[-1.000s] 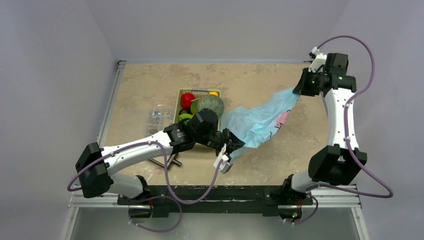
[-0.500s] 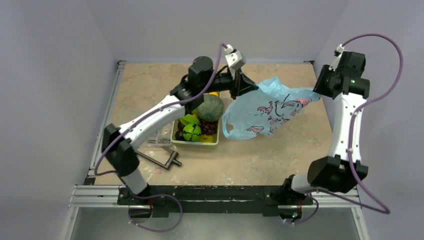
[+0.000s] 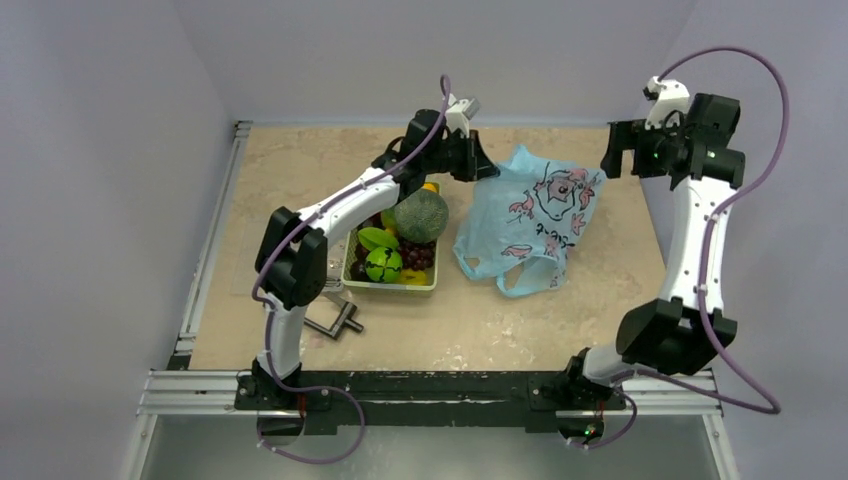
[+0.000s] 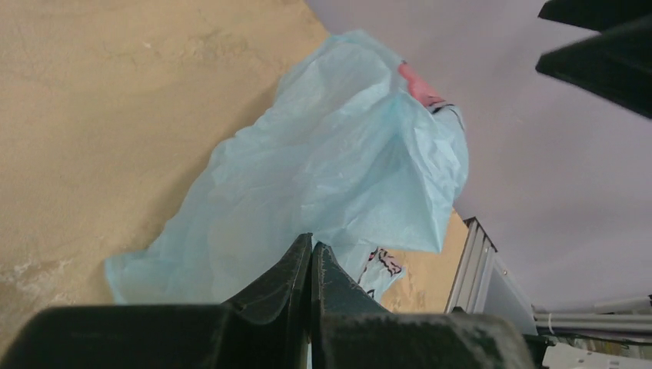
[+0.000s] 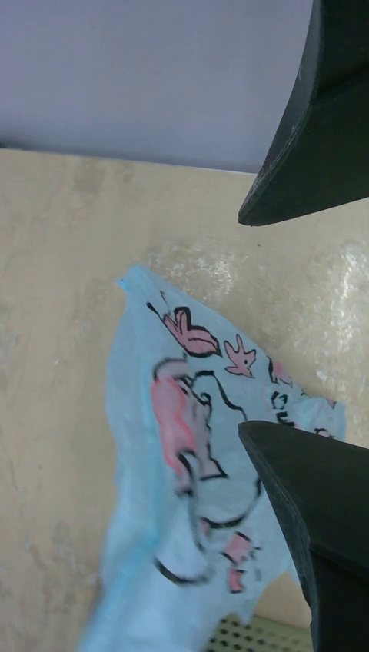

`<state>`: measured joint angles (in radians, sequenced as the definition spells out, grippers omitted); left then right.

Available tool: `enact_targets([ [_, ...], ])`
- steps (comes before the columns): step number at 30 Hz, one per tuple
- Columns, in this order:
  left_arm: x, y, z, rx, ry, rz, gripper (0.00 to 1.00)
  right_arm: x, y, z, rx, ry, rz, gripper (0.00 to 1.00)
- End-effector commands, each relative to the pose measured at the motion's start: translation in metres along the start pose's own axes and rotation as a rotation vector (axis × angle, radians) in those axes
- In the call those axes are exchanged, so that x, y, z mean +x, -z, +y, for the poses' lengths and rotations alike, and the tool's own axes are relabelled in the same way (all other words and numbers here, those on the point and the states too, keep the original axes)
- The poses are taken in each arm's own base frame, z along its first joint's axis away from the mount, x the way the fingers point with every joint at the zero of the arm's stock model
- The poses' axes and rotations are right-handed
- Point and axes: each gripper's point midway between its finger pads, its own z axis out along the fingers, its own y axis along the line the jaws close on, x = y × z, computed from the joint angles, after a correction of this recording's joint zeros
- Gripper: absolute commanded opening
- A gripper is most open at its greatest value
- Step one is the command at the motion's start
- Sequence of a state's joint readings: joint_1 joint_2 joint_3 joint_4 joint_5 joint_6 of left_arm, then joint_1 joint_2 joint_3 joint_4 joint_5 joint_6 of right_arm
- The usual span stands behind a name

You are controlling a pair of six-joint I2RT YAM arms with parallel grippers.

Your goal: Place the fake fruits into the plastic bag and tie a complex knot

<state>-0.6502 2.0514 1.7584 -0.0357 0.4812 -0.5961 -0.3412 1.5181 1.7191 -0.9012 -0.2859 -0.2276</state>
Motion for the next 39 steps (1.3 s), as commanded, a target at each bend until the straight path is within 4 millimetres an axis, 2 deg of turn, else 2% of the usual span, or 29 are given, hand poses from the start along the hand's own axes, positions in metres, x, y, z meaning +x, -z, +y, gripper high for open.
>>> enact_targets([
  [1,-0.051,0.008,-0.027,0.039,0.018,-0.130,0.00,0.010,0.038,0.062,-0.285,0.383,-0.113,0.99],
  [2,-0.051,0.008,-0.026,0.039,0.017,-0.126,0.07,0.028,0.037,0.067,-0.311,0.454,-0.101,0.99],
  [3,-0.053,0.008,-0.027,0.042,0.003,-0.129,0.21,0.040,0.037,0.068,-0.311,0.505,-0.113,0.99],
  [5,-0.055,0.011,-0.031,0.044,-0.036,-0.108,0.63,0.059,0.042,0.075,-0.311,0.626,-0.168,0.99],
  [6,-0.060,0.015,-0.036,0.052,-0.064,-0.116,0.80,0.065,0.045,0.080,-0.305,0.684,-0.198,0.99],
  [7,-0.071,0.021,-0.041,0.057,-0.104,-0.141,0.94,0.072,0.048,0.088,-0.306,0.753,-0.219,0.99],
  [8,-0.082,0.028,-0.047,0.065,-0.137,-0.169,0.99,0.074,0.050,0.095,-0.302,0.813,-0.247,0.99],
  [11,-0.121,0.057,-0.066,0.068,-0.237,-0.274,1.00,0.078,0.055,0.119,-0.320,0.983,-0.319,0.99],
  [14,-0.152,0.091,-0.079,0.036,-0.328,-0.347,1.00,0.082,0.050,0.133,-0.358,1.127,-0.359,0.99],
  [17,-0.168,0.122,-0.082,-0.019,-0.395,-0.353,1.00,0.090,0.038,0.141,-0.408,1.300,-0.383,0.99],
  [19,-0.172,0.144,-0.081,-0.044,-0.424,-0.345,1.00,0.105,0.030,0.149,-0.464,1.455,-0.415,0.99],
  [22,-0.164,0.168,-0.074,-0.073,-0.409,-0.317,1.00,0.116,0.015,0.166,-0.463,1.667,-0.549,0.99],
  [26,-0.150,0.197,-0.072,-0.095,-0.382,-0.311,1.00,0.133,0.008,0.196,-0.546,1.838,-0.688,0.99],
  [28,-0.144,0.209,-0.071,-0.126,-0.375,-0.322,1.00,0.138,-0.005,0.205,-0.556,1.883,-0.707,0.99],
  [30,-0.136,0.219,-0.074,-0.133,-0.369,-0.322,1.00,0.118,-0.021,0.217,-0.440,1.889,-0.795,0.99],
  [34,-0.122,0.234,-0.084,-0.115,-0.355,-0.324,1.00,0.102,-0.043,0.229,-0.342,1.868,-0.861,0.99],
  [37,-0.112,0.237,-0.081,-0.125,-0.344,-0.316,1.00,0.091,-0.062,0.234,-0.232,1.867,-0.899,0.98],
  [38,-0.109,0.238,-0.080,-0.128,-0.339,-0.311,1.00,0.084,-0.066,0.235,-0.202,1.845,-0.911,0.90],
  [39,-0.107,0.238,-0.078,-0.131,-0.334,-0.307,1.00,0.073,-0.068,0.235,-0.185,1.796,-0.912,0.71],
])
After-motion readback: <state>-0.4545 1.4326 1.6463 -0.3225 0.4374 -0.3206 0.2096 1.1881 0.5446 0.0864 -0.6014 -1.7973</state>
